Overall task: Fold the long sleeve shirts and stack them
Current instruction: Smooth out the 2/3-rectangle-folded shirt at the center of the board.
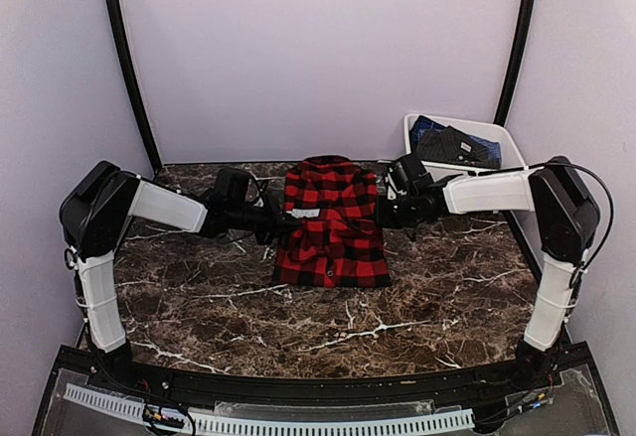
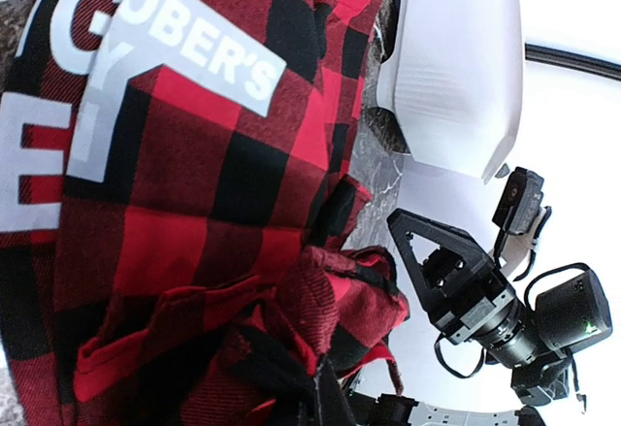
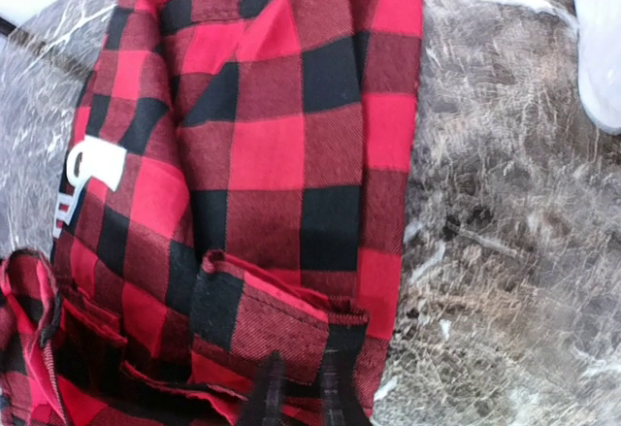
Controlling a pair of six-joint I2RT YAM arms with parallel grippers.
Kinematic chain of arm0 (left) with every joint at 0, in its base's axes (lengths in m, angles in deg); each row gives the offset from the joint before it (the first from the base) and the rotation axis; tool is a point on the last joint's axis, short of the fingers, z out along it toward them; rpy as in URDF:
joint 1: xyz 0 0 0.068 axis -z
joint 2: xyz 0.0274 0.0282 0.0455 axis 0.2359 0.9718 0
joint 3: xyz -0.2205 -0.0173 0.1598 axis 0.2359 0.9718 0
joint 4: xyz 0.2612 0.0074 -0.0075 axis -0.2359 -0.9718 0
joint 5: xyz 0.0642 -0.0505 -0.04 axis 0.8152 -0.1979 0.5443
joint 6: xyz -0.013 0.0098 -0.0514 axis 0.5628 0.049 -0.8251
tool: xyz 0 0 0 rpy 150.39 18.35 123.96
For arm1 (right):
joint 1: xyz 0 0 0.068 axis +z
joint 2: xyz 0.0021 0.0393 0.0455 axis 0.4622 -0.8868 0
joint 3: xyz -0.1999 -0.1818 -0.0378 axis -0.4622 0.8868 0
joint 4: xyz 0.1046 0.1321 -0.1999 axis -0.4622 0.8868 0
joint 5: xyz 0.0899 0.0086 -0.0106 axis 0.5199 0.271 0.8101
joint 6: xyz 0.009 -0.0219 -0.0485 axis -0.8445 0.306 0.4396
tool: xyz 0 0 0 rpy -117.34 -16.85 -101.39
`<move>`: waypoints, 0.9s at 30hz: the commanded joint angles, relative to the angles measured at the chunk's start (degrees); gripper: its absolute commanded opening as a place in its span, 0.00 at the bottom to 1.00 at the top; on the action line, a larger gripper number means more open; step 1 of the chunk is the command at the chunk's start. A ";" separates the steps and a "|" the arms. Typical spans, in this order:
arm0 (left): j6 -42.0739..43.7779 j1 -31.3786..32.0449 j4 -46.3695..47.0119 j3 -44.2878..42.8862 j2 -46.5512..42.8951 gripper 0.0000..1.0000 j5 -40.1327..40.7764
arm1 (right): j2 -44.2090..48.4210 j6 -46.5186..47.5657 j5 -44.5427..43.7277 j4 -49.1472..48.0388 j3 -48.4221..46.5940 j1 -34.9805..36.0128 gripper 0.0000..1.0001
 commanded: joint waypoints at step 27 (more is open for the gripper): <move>-3.73 -0.20 1.10 1.15 -2.44 0.00 5.06 | 1.36 6.46 5.90 -1.89 0.08 13.17 0.18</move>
